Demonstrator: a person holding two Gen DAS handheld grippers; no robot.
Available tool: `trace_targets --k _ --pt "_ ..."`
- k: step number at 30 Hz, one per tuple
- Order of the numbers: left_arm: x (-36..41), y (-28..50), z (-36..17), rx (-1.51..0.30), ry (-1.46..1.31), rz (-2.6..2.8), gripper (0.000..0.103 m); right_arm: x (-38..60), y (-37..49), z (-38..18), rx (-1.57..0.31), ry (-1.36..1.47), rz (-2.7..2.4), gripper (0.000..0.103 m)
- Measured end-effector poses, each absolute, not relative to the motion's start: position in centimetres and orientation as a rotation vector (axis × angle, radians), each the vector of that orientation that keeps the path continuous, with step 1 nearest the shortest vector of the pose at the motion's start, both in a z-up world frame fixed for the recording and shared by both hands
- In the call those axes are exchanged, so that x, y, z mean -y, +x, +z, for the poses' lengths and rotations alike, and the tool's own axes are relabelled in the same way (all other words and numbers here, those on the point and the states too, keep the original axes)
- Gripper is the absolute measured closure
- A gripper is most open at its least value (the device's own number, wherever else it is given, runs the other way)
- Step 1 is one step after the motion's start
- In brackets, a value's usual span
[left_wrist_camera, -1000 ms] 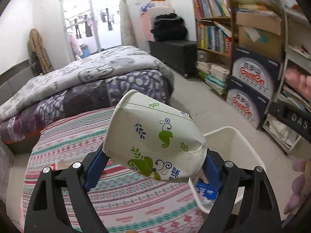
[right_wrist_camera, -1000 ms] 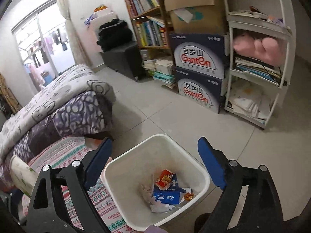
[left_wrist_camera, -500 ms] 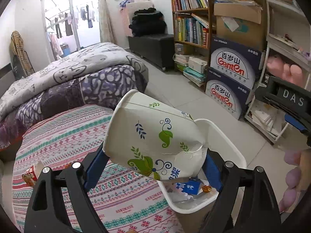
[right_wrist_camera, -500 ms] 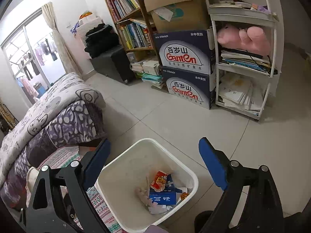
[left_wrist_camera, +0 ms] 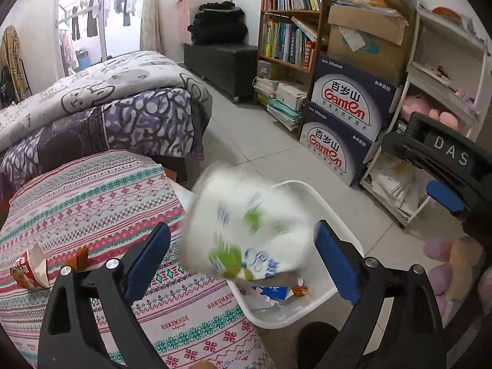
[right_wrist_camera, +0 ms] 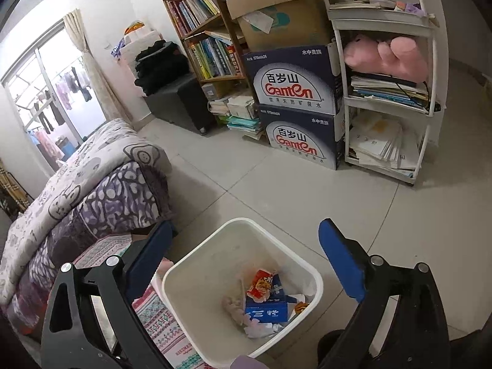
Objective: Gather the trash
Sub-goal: 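Open the left tool over the white bin to drop the paper cup, then grasp the red noodle cup with the left tool while the right tool moves to the orange piece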
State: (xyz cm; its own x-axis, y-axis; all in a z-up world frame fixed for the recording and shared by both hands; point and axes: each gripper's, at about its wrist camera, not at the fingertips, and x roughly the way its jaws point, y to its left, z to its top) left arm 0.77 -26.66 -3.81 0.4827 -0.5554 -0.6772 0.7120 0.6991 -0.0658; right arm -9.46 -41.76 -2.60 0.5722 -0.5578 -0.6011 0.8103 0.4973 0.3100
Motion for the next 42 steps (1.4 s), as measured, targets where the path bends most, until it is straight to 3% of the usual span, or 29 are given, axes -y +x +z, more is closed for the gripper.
trace_targets --k 19,42 --pt "21.1 3.7 -4.4 -0.723 0.246 -0.599 0.009 37.3 -5.2 -3.0 -0.528 0.528 -0.789 0.008" --pt "6.6 11.5 -7.4 -0.823 0.156 -0.202 0.009 27.2 3.4 -6.7 -0.733 0.284 -0.607 0.007"
